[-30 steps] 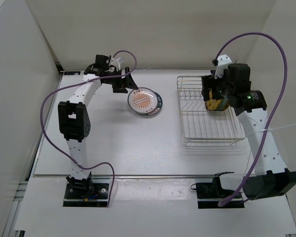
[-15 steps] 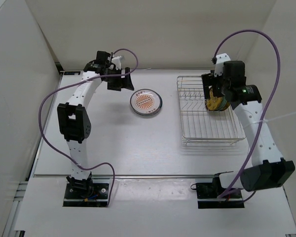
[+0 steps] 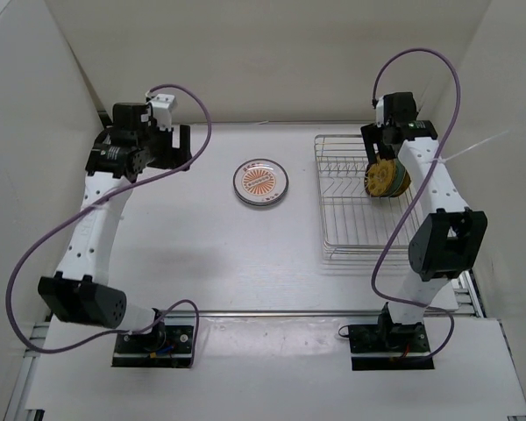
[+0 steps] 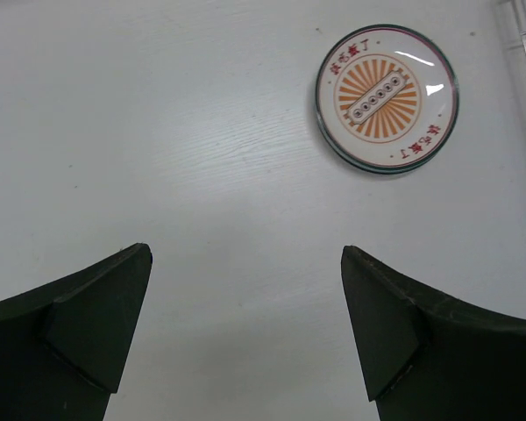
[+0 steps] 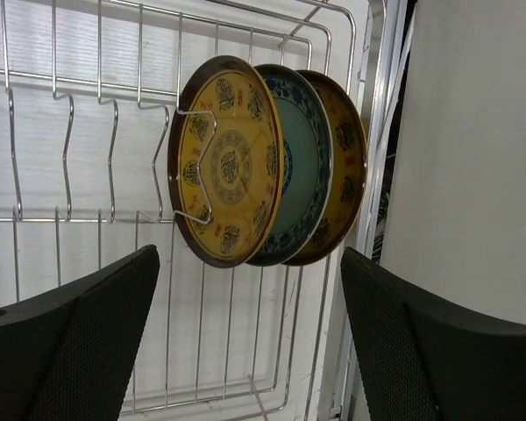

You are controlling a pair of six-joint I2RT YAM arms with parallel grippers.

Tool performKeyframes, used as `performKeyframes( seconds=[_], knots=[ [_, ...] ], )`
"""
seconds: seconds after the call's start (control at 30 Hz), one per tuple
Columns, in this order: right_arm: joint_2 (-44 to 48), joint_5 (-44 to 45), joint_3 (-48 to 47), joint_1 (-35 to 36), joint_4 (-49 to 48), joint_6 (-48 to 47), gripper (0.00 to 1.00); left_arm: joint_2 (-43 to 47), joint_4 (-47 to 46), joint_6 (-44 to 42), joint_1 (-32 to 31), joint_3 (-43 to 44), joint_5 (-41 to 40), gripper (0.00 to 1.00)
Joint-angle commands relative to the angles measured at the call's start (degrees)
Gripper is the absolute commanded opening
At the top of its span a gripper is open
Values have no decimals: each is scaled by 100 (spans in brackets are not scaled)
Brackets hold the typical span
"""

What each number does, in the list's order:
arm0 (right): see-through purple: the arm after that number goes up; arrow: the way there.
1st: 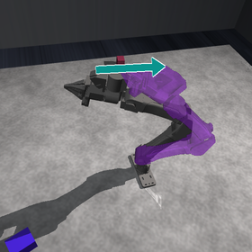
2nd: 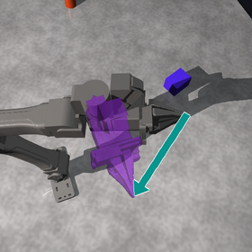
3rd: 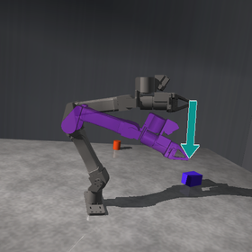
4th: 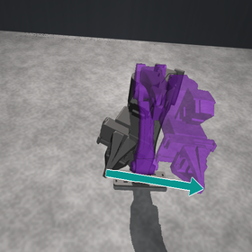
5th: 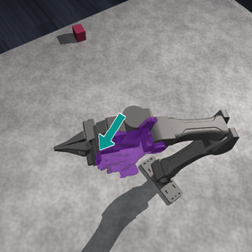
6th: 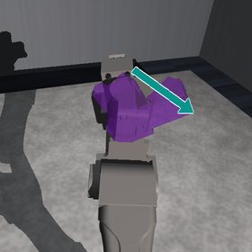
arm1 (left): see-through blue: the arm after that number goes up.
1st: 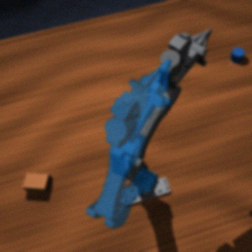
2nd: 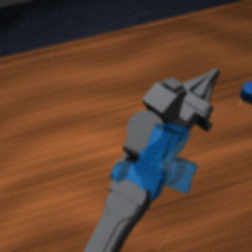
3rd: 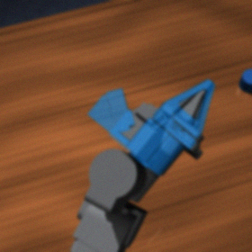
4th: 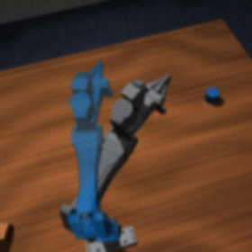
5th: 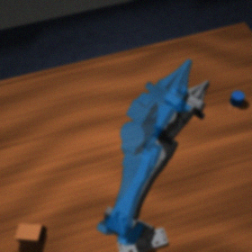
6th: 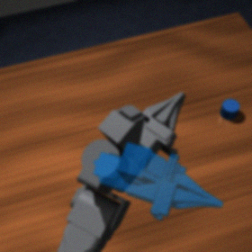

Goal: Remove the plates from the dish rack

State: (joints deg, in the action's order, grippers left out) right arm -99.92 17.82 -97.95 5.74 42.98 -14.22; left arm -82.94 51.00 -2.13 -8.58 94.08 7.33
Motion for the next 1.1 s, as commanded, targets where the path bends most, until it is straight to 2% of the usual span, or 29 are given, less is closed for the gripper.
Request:
performKeyframes(
  seconds=[0.0, 0.1, 0.23, 0.4, 0.63, 1.07],
  knots=[
    [-150, 186, -347, -20, -167, -108, 87, 286, 147, -200, 120, -355, -382, 100],
    [-308, 116, -347, -73, -167, -108, 85, 524, 199, -200, 172, -531, -382, 100],
    [-519, 64, -400, -186, -229, -108, 78, 665, 199, -147, 172, -584, -382, 100],
    [-572, -121, -198, -301, -369, -55, 78, 823, 199, -86, 172, -654, -329, 100],
    [-625, -236, -93, -301, -422, -3, 67, 876, 95, -33, 225, -830, -329, 100],
    [-976, -296, -145, -301, -422, -2, 64, 700, 94, 72, 225, -830, -206, 100]
  ],
)
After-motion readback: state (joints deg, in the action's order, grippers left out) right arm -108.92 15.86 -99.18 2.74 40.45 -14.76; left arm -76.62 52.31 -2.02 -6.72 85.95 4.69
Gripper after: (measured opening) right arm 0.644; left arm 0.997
